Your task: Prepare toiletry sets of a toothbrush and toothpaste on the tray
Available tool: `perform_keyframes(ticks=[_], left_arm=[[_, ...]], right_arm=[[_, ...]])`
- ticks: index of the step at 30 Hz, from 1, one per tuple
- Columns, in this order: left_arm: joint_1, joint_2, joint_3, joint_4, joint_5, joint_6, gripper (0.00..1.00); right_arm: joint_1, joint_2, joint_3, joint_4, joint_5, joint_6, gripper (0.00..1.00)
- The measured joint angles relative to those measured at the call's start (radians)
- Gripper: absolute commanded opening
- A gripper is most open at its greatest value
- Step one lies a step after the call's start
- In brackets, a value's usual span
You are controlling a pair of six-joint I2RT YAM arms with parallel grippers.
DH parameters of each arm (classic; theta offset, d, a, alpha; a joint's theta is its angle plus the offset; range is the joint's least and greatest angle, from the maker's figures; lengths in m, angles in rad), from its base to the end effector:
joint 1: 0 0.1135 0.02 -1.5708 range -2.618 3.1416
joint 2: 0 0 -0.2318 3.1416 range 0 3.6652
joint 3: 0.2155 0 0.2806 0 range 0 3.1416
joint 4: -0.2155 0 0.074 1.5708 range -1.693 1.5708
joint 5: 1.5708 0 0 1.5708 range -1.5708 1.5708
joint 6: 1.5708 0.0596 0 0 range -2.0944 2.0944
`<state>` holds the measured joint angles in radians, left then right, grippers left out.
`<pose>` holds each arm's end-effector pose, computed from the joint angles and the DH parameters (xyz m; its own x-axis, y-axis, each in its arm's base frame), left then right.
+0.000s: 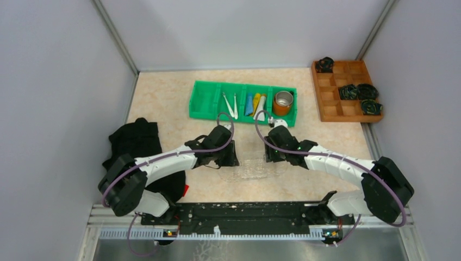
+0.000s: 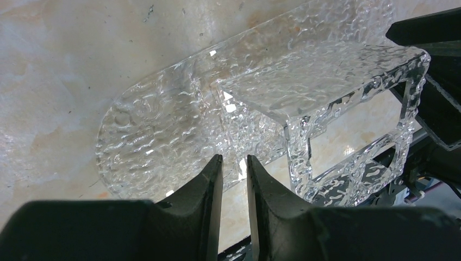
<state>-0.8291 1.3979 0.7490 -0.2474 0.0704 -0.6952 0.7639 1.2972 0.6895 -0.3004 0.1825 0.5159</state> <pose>0.2118 -0.2374 0.1198 -0.8953 0.0313 -0.4444 0.2497 0.8615 -0.4422 0.2229 0.1985 0.1249 -0.7910 -0.0859 -0.6058 -0.2407 0.9539 0.1791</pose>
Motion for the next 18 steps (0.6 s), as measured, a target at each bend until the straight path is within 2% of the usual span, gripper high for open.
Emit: perform_keyframes(ticks=[10,14,18], left_arm=[[0.0,-0.027,-0.019,-0.018,-0.008,0.0,0.29],[0.0,-0.086,-0.019,-0.06,-0.06,0.003,0.35],[0.032,-0.137,0.0,-0.098,-0.111,0.036,0.47]], right_arm=[[-0.002,0.006,0.033,-0.058,0.087,-0.012,0.46],[-0.044,0.005,0.127,-0.107,0.115,-0.047,0.45],[-0.175,0.003,0.244,-0.122,0.11,-0.094,0.34]])
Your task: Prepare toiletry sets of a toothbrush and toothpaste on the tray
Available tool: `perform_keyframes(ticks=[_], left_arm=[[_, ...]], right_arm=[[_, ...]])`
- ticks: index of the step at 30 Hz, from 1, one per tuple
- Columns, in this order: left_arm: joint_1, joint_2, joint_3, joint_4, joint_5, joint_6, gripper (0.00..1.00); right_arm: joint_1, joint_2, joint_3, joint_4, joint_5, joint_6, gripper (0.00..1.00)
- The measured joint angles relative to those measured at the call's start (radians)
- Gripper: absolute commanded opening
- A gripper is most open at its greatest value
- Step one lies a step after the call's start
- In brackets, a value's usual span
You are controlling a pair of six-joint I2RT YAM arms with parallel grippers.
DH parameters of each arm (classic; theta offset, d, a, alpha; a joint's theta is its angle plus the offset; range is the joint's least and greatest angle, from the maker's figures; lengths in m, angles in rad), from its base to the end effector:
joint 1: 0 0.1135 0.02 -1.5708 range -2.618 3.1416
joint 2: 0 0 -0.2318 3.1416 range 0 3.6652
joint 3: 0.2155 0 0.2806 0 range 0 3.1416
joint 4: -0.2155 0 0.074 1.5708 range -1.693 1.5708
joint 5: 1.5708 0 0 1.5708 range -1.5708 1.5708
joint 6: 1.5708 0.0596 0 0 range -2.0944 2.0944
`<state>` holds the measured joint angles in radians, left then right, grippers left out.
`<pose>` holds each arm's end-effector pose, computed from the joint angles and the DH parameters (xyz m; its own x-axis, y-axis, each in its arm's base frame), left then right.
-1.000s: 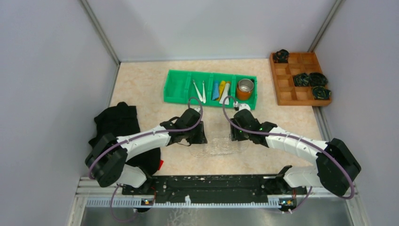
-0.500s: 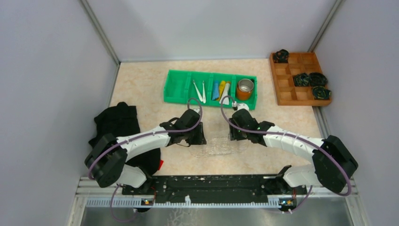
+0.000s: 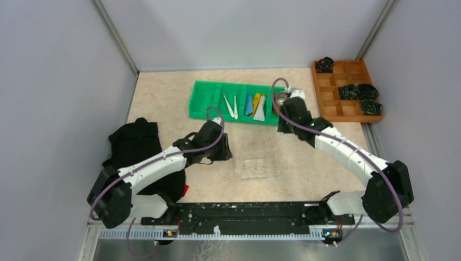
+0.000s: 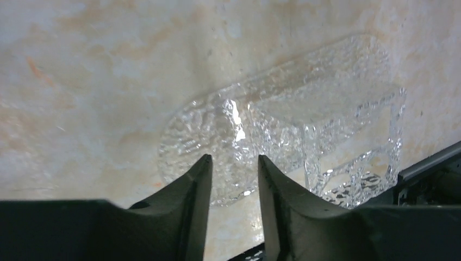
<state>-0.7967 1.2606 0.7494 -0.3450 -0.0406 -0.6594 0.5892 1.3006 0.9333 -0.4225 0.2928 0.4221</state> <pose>0.2151 -0.2165 0.1516 -0.8437 -0.0127 -0.5367 0.2265 0.8980 -0.3772 0.2821 0.1678 0.2014 -0.6874 0.0124 -0.7262 -0.0893 0.9908 0.1014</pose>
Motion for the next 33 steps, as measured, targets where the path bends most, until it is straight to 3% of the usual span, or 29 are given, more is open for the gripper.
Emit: perform_keyframes(ticks=[2,5,9,21,33], left_arm=[[0.059,0.0,0.026,-0.005,0.008,0.029,0.53],[0.153,0.006,0.053,-0.005,0.034,0.066,0.61],[0.204,0.01,0.068,-0.007,0.058,0.101,0.61],[0.204,-0.056,0.036,-0.033,0.122,0.123,0.59],[0.204,-0.091,-0.016,-0.044,0.159,0.126,0.57]], right_arm=[[-0.083,0.014,0.08,-0.014,-0.01,-0.021,0.34],[-0.166,0.081,0.2,-0.012,-0.016,-0.039,0.49],[-0.232,0.211,0.321,-0.001,-0.044,-0.058,0.57],[-0.253,0.484,0.428,-0.016,-0.085,-0.047,0.56],[-0.265,0.472,0.441,0.008,-0.068,0.003,0.54]])
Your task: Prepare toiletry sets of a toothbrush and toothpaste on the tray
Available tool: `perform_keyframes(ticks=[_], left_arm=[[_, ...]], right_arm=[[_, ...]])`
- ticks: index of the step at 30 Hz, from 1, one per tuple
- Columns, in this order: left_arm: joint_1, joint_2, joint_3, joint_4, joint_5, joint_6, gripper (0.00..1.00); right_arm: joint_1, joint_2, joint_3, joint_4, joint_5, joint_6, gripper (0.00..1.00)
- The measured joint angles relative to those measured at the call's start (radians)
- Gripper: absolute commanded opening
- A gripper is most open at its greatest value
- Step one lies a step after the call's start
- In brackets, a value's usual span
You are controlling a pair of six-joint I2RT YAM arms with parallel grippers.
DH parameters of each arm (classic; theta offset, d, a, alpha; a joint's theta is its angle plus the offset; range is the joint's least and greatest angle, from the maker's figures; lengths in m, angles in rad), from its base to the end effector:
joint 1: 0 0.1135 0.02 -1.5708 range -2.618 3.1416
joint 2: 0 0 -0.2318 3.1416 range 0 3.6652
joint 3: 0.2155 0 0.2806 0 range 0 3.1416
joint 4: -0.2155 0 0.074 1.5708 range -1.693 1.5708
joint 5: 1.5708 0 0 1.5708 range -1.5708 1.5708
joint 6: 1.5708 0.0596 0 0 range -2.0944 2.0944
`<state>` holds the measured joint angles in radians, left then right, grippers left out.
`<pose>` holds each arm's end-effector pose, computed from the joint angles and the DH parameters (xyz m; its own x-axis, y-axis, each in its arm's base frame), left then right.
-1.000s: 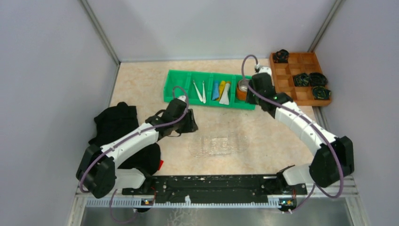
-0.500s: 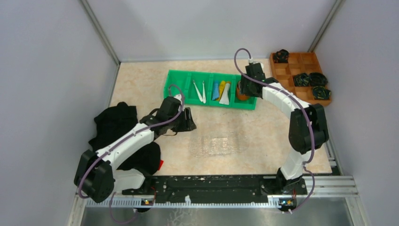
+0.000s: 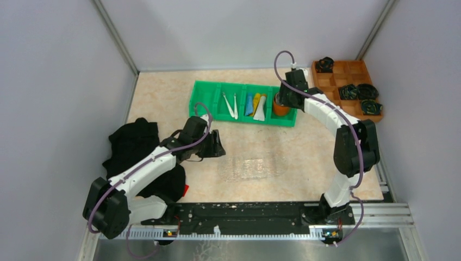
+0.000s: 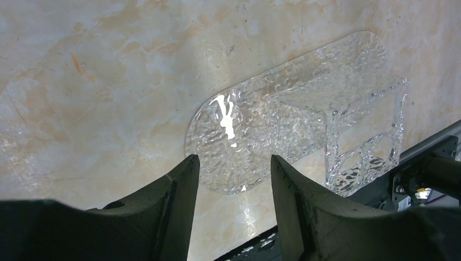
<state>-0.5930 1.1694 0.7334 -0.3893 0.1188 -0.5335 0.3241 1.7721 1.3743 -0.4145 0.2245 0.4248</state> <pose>0.2395 -0.1699 0.1676 -0.8407 -0.0423 -0.5398 0.2254 0.8791 -0.4199 0.4148 0.1254 0.1939 -0.6950 0.1904 -0.6933 0.1330 0.9817 0.1363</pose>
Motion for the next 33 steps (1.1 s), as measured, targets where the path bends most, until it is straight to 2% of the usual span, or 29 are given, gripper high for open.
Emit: perform_keyframes(ticks=[14,23,33], left_arm=[[0.0,-0.002,-0.003,-0.002,0.019,0.008,0.57],[0.0,-0.003,-0.003,-0.001,0.027,0.008,0.57],[0.0,-0.002,-0.011,0.0,0.03,0.007,0.57]], right_arm=[[-0.011,0.018,0.076,0.011,-0.02,0.008,0.5],[-0.011,0.105,0.164,-0.002,-0.048,-0.075,0.45],[-0.012,0.159,0.167,-0.016,-0.073,-0.127,0.37]])
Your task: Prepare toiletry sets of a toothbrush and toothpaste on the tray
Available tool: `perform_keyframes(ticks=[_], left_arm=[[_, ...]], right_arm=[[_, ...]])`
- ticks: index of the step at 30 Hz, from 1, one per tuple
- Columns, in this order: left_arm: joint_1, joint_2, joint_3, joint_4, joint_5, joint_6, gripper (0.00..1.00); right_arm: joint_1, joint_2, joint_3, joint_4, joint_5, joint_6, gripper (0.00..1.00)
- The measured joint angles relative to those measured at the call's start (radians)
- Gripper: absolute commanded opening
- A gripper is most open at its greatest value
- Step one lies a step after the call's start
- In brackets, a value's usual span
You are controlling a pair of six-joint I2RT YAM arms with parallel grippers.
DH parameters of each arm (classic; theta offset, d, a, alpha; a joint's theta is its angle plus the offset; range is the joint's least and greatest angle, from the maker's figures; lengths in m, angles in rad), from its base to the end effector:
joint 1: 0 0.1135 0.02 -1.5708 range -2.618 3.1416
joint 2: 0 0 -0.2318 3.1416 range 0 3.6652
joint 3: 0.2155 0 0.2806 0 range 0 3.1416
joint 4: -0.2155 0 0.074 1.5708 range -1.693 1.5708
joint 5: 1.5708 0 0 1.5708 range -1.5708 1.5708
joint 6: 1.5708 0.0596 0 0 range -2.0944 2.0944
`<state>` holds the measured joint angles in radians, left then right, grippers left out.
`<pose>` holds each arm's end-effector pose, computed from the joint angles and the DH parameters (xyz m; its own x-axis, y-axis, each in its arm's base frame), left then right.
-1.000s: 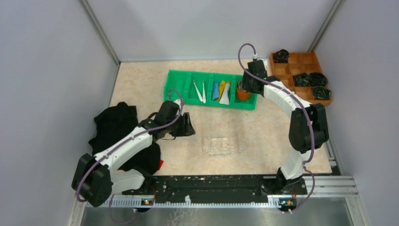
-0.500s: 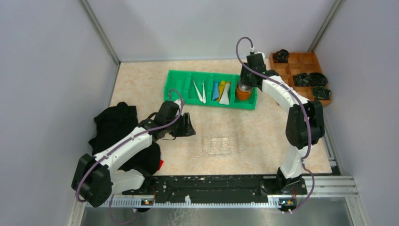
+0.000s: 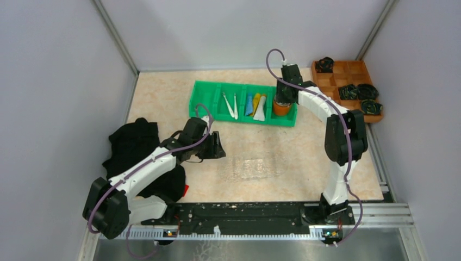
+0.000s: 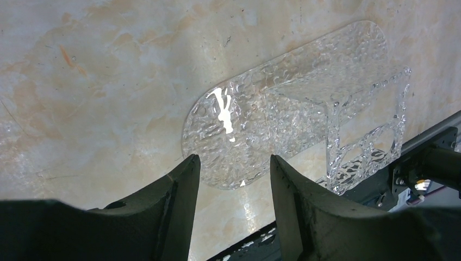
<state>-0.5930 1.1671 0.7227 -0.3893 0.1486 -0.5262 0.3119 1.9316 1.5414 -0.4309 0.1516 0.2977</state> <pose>0.2369 -0.1703 0.1646 -0.8500 -0.0262 -0.5262 0.2409 0.8689 -0.4324 0.4489 0.1353 0.1843 -0.7262 0.0705 -0.6839 0.0080 0.9955 0.0942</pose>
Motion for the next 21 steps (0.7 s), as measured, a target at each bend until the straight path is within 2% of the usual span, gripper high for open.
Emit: perform_keyframes(ticks=[4,8,21], left_arm=[[0.0,0.0,-0.007,0.0,0.001,0.0,0.57],[0.0,0.0,-0.01,0.0,0.001,0.0,0.57],[0.0,0.003,-0.02,0.01,0.01,0.0,0.56]], right_arm=[[0.0,0.018,0.0,0.0,-0.003,-0.008,0.37],[-0.001,0.026,-0.001,-0.002,-0.004,-0.01,0.5],[0.0,-0.016,-0.034,0.04,-0.022,-0.021,0.47]])
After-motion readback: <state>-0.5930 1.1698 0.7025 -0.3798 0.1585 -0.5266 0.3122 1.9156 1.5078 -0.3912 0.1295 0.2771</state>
